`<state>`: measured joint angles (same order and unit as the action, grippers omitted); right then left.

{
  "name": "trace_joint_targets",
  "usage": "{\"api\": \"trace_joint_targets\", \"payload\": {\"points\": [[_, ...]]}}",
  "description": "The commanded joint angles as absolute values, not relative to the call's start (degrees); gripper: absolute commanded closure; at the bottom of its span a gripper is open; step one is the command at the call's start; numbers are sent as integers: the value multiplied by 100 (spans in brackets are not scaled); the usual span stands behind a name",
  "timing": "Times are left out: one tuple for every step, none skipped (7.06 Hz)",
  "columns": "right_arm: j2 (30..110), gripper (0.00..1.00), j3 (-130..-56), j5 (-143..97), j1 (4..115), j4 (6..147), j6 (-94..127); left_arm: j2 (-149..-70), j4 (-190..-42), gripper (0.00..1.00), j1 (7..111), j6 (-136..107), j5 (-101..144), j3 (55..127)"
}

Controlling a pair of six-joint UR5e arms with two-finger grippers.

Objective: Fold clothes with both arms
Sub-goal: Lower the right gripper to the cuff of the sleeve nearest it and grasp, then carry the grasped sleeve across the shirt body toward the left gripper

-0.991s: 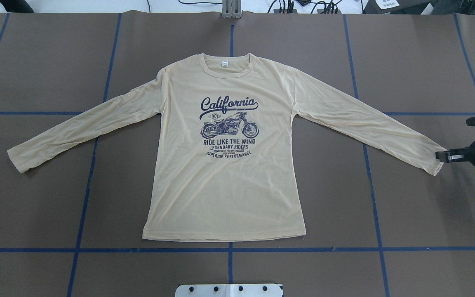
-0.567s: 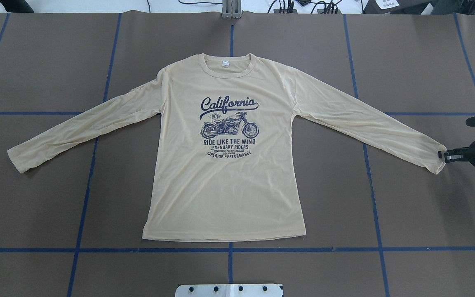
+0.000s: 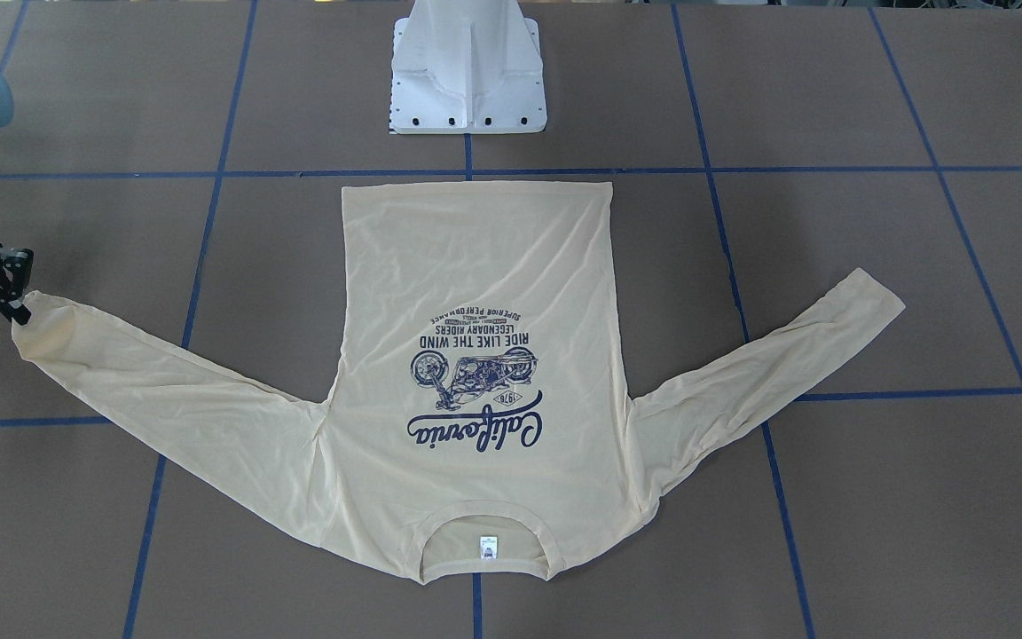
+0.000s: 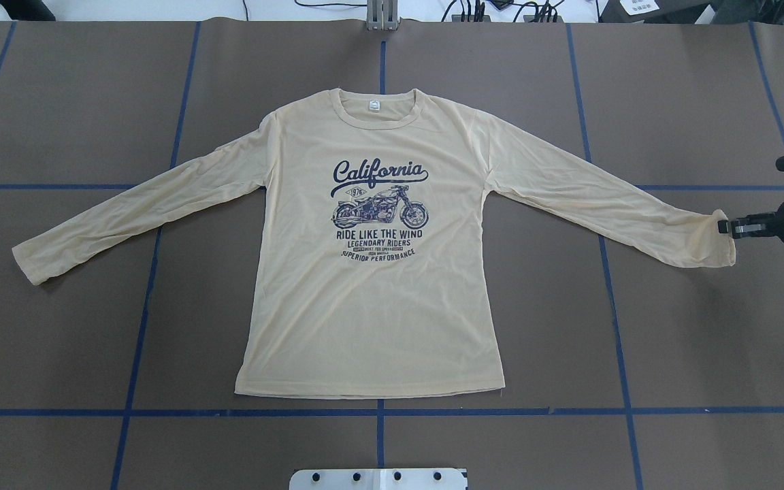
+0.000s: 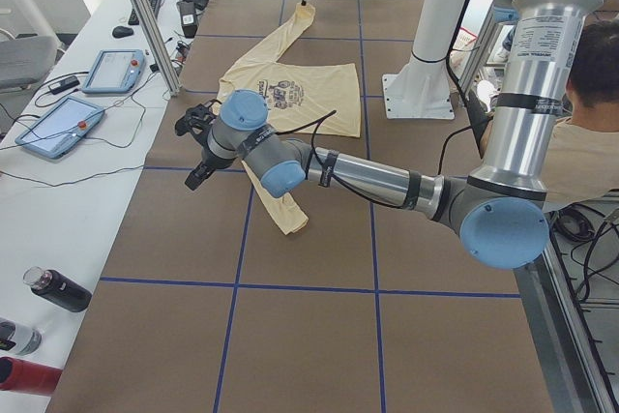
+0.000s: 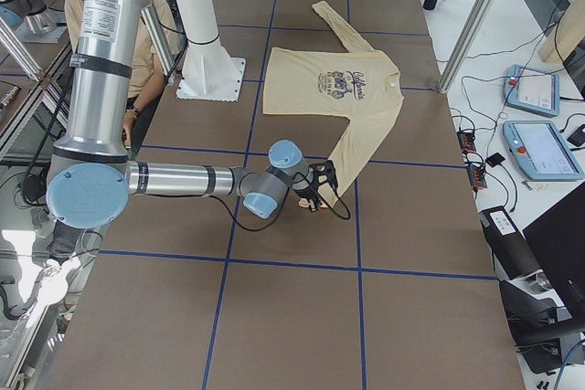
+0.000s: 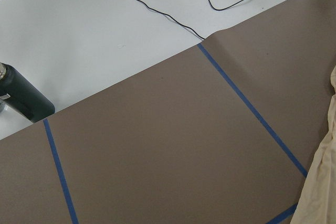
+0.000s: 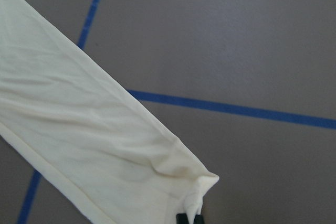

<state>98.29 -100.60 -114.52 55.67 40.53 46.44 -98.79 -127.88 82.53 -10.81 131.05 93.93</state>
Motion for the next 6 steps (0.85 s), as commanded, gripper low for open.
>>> {"api": "trace_joint_targets", "payload": {"points": [[8665, 100, -11220, -11514, 5669, 6368, 4850, -9879, -12788, 0, 8253, -1081, 13104, 9387], [7578, 100, -11224, -11409, 5469, 7407, 5504, -9879, -12788, 0, 8253, -1081, 13104, 9387], [6767, 100, -11128, -10782, 4840, 8131, 5754, -9879, -12788, 0, 8253, -1081, 13104, 9387], [6011, 100, -10718, -10158, 4338, 8365, 6157, -9853, -12788, 0, 8253, -1081, 13113, 9395], [5142, 100, -9896, -9847, 4029, 8341, 6500, -9853, -12788, 0, 8253, -1090, 13113, 9396], [4376, 100, -8965, -9374, 3721, 8297, 6652, -9853, -12788, 0, 8253, -1090, 13113, 9387]]}}
